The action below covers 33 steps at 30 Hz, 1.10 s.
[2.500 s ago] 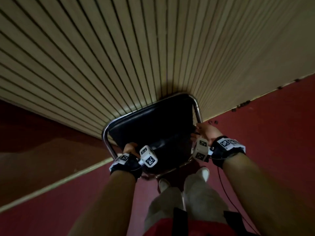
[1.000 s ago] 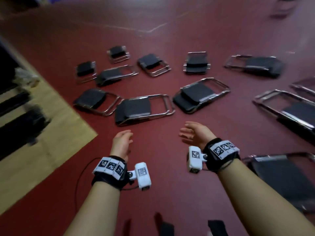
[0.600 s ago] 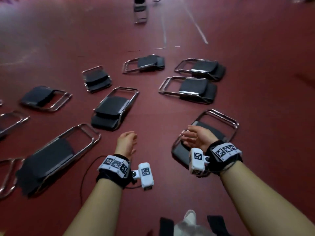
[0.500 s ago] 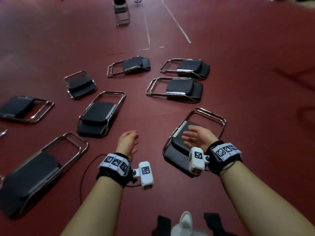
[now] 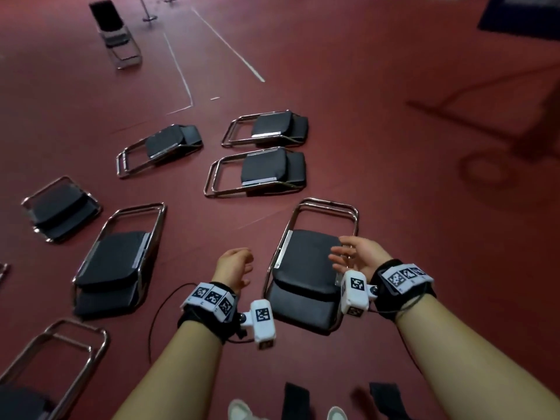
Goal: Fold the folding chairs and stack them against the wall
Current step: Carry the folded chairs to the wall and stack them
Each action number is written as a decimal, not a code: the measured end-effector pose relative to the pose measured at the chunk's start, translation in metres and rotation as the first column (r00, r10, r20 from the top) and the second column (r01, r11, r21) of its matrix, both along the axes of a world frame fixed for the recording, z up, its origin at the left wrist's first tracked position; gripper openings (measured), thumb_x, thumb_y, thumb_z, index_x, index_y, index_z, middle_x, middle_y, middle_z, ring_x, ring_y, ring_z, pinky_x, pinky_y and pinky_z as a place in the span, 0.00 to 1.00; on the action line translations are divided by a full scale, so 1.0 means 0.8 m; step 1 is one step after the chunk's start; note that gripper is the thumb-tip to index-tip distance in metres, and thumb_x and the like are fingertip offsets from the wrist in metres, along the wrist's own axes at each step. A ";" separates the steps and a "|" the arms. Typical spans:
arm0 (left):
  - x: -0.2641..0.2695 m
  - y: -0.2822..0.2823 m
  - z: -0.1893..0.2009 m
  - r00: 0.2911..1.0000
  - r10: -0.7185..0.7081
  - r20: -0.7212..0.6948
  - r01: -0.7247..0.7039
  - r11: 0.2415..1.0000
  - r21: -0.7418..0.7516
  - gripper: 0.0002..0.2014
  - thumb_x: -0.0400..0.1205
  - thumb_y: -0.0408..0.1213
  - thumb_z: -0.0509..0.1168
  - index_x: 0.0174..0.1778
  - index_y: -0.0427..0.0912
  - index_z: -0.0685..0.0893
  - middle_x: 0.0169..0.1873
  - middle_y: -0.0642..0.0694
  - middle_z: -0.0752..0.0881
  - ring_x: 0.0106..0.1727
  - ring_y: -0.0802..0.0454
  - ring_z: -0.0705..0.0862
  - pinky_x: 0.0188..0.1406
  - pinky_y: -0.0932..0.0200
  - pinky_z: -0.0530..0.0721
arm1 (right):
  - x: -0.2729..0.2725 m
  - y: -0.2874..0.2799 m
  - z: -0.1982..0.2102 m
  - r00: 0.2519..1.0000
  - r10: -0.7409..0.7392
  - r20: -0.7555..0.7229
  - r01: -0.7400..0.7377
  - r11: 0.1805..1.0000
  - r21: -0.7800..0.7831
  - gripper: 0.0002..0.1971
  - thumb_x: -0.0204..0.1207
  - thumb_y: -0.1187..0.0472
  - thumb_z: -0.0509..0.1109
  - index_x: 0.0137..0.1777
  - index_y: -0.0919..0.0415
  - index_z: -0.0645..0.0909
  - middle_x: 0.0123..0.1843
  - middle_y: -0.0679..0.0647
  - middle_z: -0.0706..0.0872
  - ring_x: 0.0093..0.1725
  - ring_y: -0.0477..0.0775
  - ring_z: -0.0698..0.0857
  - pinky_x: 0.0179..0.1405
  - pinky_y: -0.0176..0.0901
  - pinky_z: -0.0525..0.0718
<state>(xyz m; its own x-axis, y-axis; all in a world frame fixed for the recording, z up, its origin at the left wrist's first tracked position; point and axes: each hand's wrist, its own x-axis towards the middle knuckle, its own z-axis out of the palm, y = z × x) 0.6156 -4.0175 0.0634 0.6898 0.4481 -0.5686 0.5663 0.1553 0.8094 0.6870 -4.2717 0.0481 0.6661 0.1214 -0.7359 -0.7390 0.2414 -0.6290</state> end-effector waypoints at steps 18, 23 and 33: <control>0.257 0.107 -0.110 0.826 -0.546 -0.142 0.547 0.837 -0.036 0.07 0.84 0.31 0.69 0.40 0.40 0.80 0.27 0.44 0.80 0.27 0.50 0.80 0.27 0.59 0.81 | 0.067 0.108 -0.085 0.833 -0.547 -0.082 0.526 0.830 -0.185 0.12 0.87 0.68 0.59 0.43 0.64 0.79 0.23 0.52 0.73 0.15 0.43 0.70 0.12 0.27 0.64; 0.284 0.108 -0.176 0.783 -0.583 -0.218 0.587 0.808 -0.053 0.07 0.84 0.30 0.67 0.41 0.42 0.80 0.29 0.44 0.81 0.20 0.57 0.82 0.21 0.65 0.81 | 0.065 0.123 -0.153 0.803 -0.573 -0.164 0.536 0.814 -0.223 0.14 0.87 0.72 0.51 0.49 0.63 0.78 0.23 0.56 0.82 0.18 0.50 0.80 0.17 0.33 0.77; 0.277 0.113 -0.351 0.833 -0.451 -0.320 0.453 0.888 -0.073 0.09 0.85 0.27 0.63 0.40 0.42 0.77 0.34 0.41 0.81 0.19 0.57 0.81 0.16 0.68 0.75 | 0.091 0.148 -0.358 0.814 -0.484 -0.322 0.446 0.875 -0.187 0.08 0.88 0.65 0.58 0.63 0.63 0.74 0.46 0.61 0.86 0.40 0.60 0.88 0.44 0.51 0.86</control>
<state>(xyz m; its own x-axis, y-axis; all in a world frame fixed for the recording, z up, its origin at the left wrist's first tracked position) 0.8375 -3.9271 -0.2176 0.5969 0.1344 -0.7910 0.7993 -0.1857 0.5716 0.7596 -4.1531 -0.2385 0.3222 -0.2228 -0.9201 -0.7278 0.5633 -0.3913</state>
